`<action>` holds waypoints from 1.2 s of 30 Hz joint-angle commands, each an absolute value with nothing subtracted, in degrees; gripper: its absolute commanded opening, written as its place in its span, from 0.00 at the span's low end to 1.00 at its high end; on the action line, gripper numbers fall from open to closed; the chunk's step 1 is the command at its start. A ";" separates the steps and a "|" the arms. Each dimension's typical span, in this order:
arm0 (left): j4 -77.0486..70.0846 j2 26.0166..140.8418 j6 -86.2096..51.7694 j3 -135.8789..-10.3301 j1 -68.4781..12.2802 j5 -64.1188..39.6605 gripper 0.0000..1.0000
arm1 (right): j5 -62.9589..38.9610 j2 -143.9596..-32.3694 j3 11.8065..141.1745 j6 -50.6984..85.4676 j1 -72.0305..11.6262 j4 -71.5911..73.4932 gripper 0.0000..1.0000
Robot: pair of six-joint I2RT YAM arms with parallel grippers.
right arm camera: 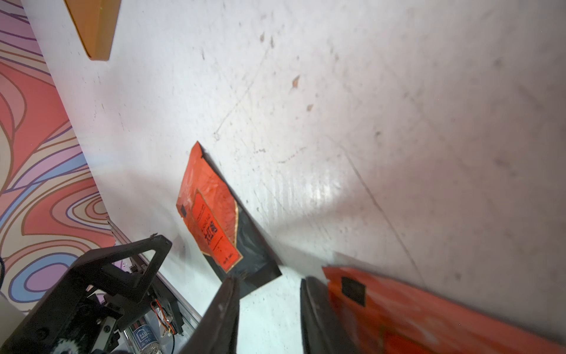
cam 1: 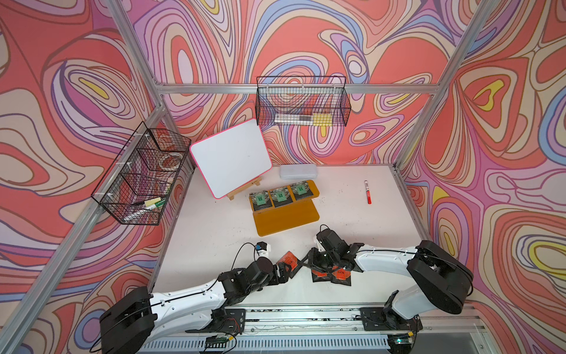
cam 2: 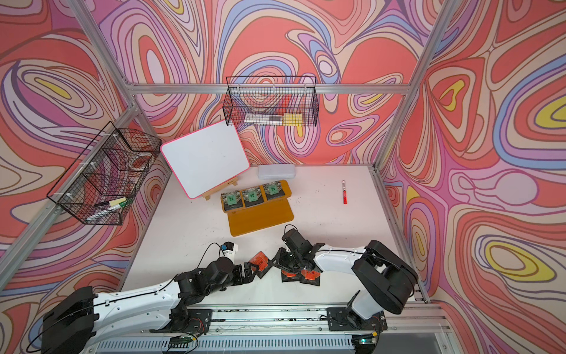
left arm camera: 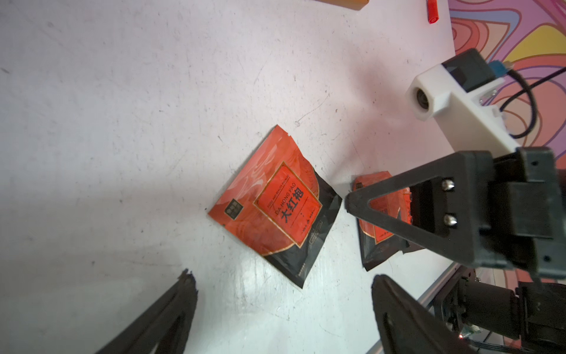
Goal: Place the tea bags on the shelf by color
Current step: Pick up the tea bag from the center of the board.
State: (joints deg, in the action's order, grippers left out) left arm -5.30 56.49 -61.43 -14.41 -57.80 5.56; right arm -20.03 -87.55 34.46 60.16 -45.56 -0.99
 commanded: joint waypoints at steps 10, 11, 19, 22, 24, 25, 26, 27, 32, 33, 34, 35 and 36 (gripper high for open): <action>-12.79 64.57 -57.48 -19.49 -56.60 2.43 0.93 | -20.21 -89.10 34.19 60.82 -45.86 -0.43 0.35; -13.08 64.97 -57.56 -19.51 -56.37 2.23 0.93 | -20.21 -89.08 34.12 60.82 -45.87 -0.37 0.35; -15.10 67.65 -57.31 -19.78 -55.24 1.06 0.93 | -20.13 -88.97 33.75 61.04 -45.87 -0.05 0.35; -15.68 68.41 -57.13 -19.86 -54.70 0.48 0.93 | -20.04 -89.01 33.66 61.08 -45.87 -0.08 0.35; -16.08 69.02 -57.13 -19.86 -54.50 0.18 0.93 | -20.04 -88.95 33.66 61.08 -45.87 -0.03 0.35; -16.21 69.24 -57.19 -19.86 -54.41 0.07 0.93 | -20.04 -88.88 33.66 61.08 -45.88 -0.01 0.35; -16.26 69.58 -57.28 -19.86 -54.34 0.00 0.93 | -19.93 -88.89 33.74 61.08 -45.88 -0.05 0.35; -16.50 69.90 -57.30 -19.78 -54.39 0.00 0.93 | -19.96 -88.91 33.75 61.08 -45.86 -0.13 0.35; -17.67 71.21 -57.83 -19.21 -54.15 -0.40 0.93 | -20.26 -89.13 33.75 61.08 -45.88 0.38 0.35; -17.67 71.36 -57.98 -19.12 -54.14 -0.36 0.93 | -20.34 -89.27 33.75 61.08 -45.87 0.64 0.35; -17.58 71.52 -58.08 -19.00 -54.06 -0.35 0.93 | -20.46 -89.30 33.75 61.17 -45.87 0.88 0.35; -17.58 71.63 -58.23 -18.91 -54.10 -0.27 0.93 | -20.71 -89.47 33.66 61.24 -45.87 1.37 0.35; -17.58 71.78 -58.35 -18.74 -54.08 -0.13 0.92 | -20.95 -89.69 33.66 61.26 -45.88 1.71 0.35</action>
